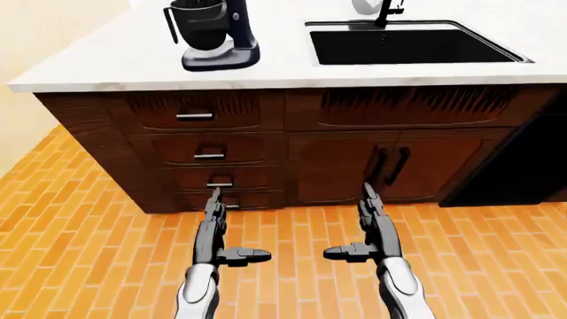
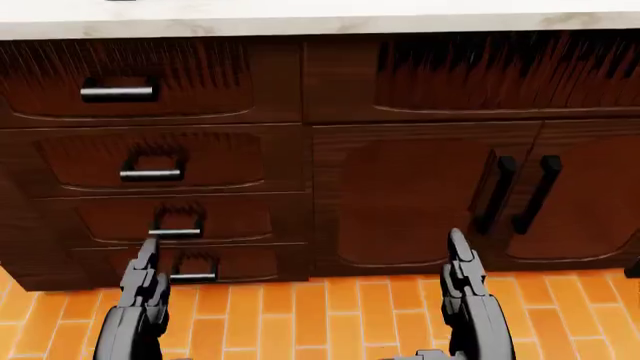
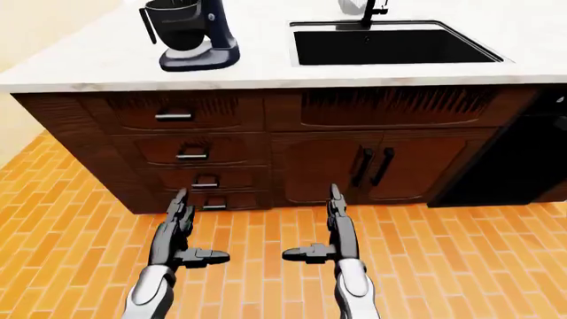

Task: Open the stand mixer head.

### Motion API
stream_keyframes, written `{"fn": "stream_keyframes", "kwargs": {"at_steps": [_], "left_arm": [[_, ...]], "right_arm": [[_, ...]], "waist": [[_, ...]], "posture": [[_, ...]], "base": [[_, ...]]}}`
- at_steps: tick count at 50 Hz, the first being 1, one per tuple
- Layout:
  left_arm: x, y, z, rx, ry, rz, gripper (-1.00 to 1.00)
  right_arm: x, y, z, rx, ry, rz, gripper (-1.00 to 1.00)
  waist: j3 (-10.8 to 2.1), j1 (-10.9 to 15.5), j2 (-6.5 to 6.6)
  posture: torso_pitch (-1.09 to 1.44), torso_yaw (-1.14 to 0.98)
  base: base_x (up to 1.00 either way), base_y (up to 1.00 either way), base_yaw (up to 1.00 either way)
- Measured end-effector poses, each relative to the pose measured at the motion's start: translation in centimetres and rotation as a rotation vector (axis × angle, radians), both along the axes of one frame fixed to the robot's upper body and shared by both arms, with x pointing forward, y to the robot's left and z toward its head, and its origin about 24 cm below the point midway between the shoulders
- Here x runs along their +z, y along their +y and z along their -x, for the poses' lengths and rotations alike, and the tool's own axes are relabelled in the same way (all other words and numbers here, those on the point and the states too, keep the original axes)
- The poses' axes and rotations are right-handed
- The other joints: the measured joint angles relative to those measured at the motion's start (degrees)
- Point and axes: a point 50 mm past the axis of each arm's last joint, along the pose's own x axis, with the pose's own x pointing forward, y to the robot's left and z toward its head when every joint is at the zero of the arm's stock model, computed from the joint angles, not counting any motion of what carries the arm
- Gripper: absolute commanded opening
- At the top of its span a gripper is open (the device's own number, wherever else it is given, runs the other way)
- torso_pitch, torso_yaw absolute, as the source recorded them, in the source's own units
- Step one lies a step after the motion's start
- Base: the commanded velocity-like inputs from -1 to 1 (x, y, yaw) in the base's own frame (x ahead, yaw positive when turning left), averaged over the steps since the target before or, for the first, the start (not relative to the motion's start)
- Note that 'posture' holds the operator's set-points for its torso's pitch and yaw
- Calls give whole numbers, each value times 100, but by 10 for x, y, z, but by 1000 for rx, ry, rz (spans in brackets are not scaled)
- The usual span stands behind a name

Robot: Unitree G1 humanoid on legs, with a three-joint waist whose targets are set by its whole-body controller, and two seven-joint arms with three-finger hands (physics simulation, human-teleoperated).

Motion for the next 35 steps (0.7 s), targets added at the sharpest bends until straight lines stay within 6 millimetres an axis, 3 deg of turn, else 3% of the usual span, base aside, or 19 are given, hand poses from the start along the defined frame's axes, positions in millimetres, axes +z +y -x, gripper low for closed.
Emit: {"fn": "stream_keyframes", "kwargs": {"at_steps": [1,3,5,7,16,21,28,31,35], "left_arm": [[4,1,-1,1,-20,-1,100],[19,1,-7,2,-102,-4,100],[22,1,-7,2,-123,-3,100],[15,2,-5,4,-95,0,100],[13,3,-6,18,-88,23,100],[30,2,-7,18,-211,77,100],[78,1,-2,15,-527,195,100],[90,2,2,18,-600,236,100],[103,4,6,23,-636,299,100]], "right_arm": [[5,-1,-1,1,-17,-3,100],[24,-3,-7,-3,-101,-5,100],[29,-2,-8,-2,-133,-6,100],[26,-1,-5,6,-119,-7,100],[27,-2,-6,30,-140,46,100],[52,3,-7,66,-314,64,100],[88,8,1,125,-560,74,100],[100,9,5,141,-630,56,100],[115,11,8,154,-656,32,100]], "waist": [[-56,-5,-19],[-340,36,-17],[-235,47,-55],[-309,44,-53],[-344,42,-24],[-400,40,-22],[-445,31,-39],[-455,28,-26],[-385,25,-27]], "posture": [[0,0],[0,0],[0,0],[0,0],[0,0],[0,0],[0,0],[0,0],[0,0]], "base": [[0,0,0],[0,0,0],[0,0,0],[0,0,0],[0,0,0],[0,0,0],[0,0,0],[0,0,0],[0,0,0]]}}
